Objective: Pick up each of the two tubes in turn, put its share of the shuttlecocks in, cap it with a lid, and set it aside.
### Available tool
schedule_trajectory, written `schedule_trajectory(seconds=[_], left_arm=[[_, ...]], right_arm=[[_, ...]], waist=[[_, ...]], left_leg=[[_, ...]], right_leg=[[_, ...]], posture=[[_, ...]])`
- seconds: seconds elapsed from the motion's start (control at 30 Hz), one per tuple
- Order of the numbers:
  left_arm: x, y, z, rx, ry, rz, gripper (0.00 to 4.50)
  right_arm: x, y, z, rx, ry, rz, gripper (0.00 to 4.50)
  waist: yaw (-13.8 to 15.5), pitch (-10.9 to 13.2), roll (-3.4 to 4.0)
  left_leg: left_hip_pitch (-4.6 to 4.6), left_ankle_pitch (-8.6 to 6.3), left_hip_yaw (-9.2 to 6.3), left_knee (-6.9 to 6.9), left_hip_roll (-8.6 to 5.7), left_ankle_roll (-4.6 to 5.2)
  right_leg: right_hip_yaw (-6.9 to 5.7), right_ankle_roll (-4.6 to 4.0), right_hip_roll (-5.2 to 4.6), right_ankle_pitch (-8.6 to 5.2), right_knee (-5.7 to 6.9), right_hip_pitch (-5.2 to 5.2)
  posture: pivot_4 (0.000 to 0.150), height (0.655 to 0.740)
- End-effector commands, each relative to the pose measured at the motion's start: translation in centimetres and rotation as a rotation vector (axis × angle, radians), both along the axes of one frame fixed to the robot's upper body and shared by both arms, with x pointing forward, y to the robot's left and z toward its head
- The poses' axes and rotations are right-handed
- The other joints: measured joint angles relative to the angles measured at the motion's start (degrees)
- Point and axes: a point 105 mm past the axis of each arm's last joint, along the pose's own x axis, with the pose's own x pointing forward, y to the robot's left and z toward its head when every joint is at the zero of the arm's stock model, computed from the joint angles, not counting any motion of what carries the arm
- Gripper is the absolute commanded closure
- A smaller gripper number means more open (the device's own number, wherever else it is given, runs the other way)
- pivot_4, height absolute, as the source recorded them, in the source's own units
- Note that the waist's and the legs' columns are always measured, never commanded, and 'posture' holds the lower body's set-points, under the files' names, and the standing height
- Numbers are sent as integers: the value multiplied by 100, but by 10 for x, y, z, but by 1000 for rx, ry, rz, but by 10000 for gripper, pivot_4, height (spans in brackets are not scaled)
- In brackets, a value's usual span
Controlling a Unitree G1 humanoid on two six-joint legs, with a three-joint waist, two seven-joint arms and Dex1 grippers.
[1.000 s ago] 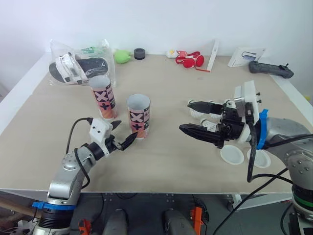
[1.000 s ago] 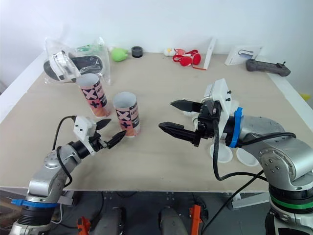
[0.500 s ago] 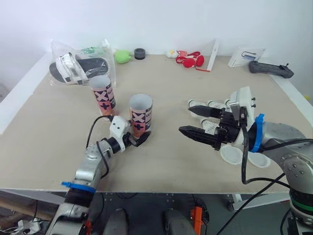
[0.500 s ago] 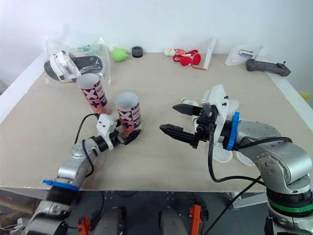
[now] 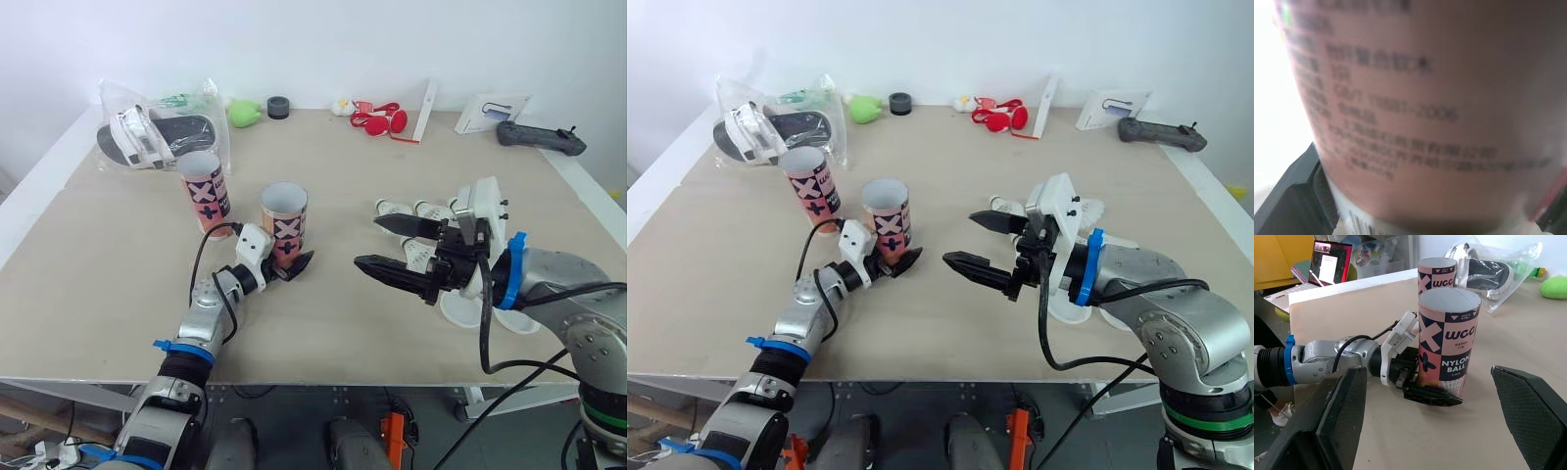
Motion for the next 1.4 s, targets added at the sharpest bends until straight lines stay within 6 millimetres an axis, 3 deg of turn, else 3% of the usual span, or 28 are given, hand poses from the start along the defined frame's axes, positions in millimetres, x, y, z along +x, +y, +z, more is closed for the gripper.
schedule_trajectory(seconds=[0.03, 0.13, 0.23, 0.43, 0.6, 0.73, 0.93, 1.1, 1.4], left_arm=[[2, -5, 13, -5, -59, -18, 0], [3, -4, 15, -2, -74, -10, 0], [5, -2, 12, 5, -63, -5, 7885], [1, 8, 15, 42, -64, -11, 7885], [-28, 25, 31, 226, -59, -145, 7885], [-56, 58, 56, 435, -18, -225, 7885], [-79, 92, 71, 685, 81, -282, 7885], [-85, 110, 71, 920, 186, -348, 7885], [-76, 105, 52, 984, 264, -401, 7885]], right_arm=[[-6, 0, 10, -1, -48, 8, 1322], [-6, 0, 11, -3, -49, 7, 1322], [-6, 1, 11, -3, -50, 7, 0], [-7, -1, 9, -10, -41, 3, 0], [-11, -18, 3, -12, -26, -67, 0], [-14, -31, -14, -26, 7, -157, 0], [-7, -51, -25, -11, -53, -354, 0], [1, -69, -33, -54, -183, -567, 0], [3, -75, -69, -94, -132, -723, 0]], waist=[[0, 0, 0], [0, 0, 0], [0, 0, 0], [-6, 0, 0], [-16, 1, 1], [-16, 3, 0], [-19, 15, 7], [-15, 21, 14], [-36, 21, 14]], left_leg=[[0, 0, 0, 0, 0, 0], [0, 0, 0, 0, 0, 0], [0, 0, 0, 0, 0, 0], [0, 0, -1, 0, 0, 0], [2, 0, -2, -17, 3, 0], [2, 0, -4, -24, 5, 0], [11, 0, 0, -32, 5, 0], [7, 1, -5, -36, 10, -1], [6, 1, -6, -59, 12, -1]], right_leg=[[0, 0, 0, 0, 0, 0], [0, 0, 1, 0, 0, 0], [0, 0, 0, 0, 0, 0], [0, 0, 1, 0, 0, 0], [-1, -11, 2, -5, 1, -5], [-6, -14, 1, -11, 1, -6], [-12, -30, -6, -29, 1, -6], [-23, -55, -4, -43, 2, -13], [-25, -45, 4, -47, 5, -21]], posture=[[1500, 7400], [1500, 7400], [1500, 7400], [1500, 7400], [1500, 7400], [1500, 7400], [1500, 7400], [1500, 7400], [1500, 7400]])
